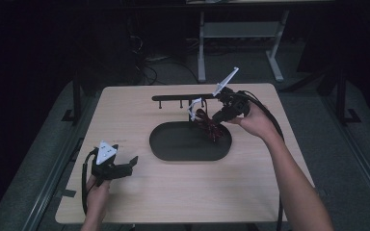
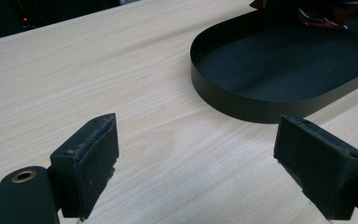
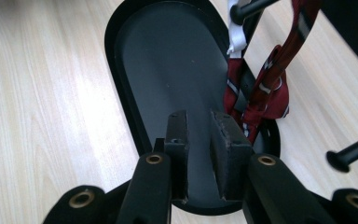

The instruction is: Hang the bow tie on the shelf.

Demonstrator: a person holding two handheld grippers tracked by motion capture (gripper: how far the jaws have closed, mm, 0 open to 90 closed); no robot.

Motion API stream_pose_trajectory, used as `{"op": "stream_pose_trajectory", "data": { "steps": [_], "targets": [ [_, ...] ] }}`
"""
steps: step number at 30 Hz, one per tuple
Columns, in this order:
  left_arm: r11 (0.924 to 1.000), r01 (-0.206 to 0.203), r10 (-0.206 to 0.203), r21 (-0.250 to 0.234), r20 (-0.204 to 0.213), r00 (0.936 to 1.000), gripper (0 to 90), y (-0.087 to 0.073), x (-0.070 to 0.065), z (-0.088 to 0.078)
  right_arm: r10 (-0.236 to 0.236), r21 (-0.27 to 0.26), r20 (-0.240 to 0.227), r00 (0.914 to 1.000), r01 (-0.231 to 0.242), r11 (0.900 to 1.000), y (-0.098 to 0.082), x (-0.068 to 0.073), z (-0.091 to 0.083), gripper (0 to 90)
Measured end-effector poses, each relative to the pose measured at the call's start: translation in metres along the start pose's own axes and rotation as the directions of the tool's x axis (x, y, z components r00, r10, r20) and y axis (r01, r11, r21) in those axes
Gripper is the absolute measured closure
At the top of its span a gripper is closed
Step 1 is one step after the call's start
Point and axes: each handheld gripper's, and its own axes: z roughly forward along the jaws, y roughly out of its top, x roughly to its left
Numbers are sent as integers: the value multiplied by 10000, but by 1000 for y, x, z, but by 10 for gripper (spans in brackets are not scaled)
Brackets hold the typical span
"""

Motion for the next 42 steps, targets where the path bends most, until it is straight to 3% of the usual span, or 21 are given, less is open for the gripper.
{"op": "stream_pose_trajectory", "data": {
  "steps": [42],
  "targets": [
    [9998, -87, 87, 159, -38, 10000, 136, -1, 0, 1, 359, -206, -488, 9982, -369, 9991, -39, 10, 10, 729]
  ]
}}
